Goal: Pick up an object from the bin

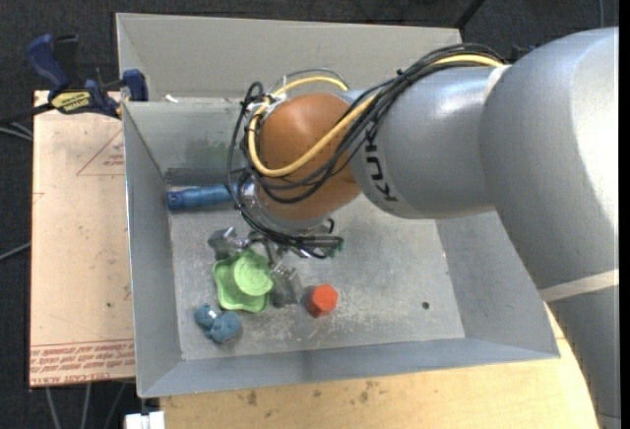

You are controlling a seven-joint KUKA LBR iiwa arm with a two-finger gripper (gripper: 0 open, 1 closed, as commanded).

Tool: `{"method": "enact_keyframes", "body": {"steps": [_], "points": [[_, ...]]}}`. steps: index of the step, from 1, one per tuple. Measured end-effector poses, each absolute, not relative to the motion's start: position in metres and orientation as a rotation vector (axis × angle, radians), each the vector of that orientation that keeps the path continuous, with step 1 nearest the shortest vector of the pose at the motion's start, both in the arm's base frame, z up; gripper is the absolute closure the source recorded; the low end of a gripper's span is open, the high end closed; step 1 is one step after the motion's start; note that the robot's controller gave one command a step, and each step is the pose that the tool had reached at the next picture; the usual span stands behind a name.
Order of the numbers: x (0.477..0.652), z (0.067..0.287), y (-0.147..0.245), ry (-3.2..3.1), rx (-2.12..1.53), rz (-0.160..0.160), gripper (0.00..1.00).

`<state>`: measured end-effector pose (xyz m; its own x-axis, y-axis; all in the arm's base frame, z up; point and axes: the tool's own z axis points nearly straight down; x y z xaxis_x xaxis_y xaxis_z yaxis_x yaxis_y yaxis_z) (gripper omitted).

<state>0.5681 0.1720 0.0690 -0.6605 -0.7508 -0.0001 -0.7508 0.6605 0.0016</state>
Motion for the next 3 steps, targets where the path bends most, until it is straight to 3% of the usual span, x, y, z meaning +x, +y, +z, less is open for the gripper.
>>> {"method": "enact_keyframes", "body": {"steps": [1, 2, 3], "points": [[0.568, 0.070, 0.173, -2.864, 1.296, -0.004, 1.00], [0.554, 0.160, 0.185, -2.860, 1.325, -0.001, 1.00], [0.533, 0.275, 0.201, -2.882, 1.279, -0.001, 1.00]]}}
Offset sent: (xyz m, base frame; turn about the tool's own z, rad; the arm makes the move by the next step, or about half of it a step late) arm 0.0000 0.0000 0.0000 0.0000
